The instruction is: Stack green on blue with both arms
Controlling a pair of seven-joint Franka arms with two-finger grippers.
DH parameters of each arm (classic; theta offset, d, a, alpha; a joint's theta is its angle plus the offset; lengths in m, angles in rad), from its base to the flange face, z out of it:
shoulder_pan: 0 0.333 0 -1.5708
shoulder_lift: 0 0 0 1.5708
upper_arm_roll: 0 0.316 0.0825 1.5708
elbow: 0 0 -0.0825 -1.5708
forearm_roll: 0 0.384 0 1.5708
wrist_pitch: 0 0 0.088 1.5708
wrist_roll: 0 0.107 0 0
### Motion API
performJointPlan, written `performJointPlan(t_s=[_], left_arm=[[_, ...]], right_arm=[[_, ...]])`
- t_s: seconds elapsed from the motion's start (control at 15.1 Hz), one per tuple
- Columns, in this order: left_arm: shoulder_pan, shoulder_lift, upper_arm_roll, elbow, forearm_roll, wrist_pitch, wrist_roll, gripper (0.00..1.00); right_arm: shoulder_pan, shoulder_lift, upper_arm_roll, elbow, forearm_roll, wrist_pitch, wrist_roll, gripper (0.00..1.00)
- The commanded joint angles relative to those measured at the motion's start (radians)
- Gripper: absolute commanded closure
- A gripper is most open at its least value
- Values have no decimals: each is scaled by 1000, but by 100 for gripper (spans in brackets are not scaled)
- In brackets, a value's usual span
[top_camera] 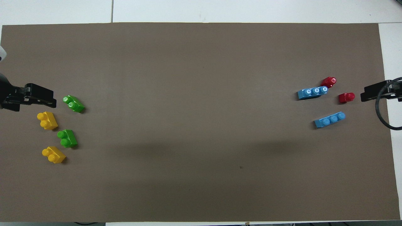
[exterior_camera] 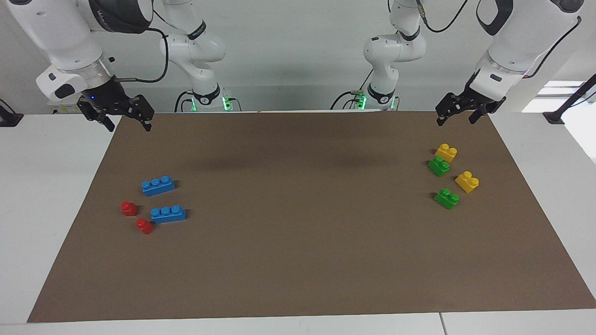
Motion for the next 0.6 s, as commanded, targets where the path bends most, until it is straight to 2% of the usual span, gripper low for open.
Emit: performJointPlan(t_s=[0.0, 0.53], left_arm=[[-2, -26, 7, -22, 6, 0, 11, 0], [-2, -26, 7, -24, 6, 2, 9, 0]], right_arm=[[-10, -29, 4, -37, 19, 9, -14, 0], [-9, -29, 5, -34, 19, 6, -25, 0]])
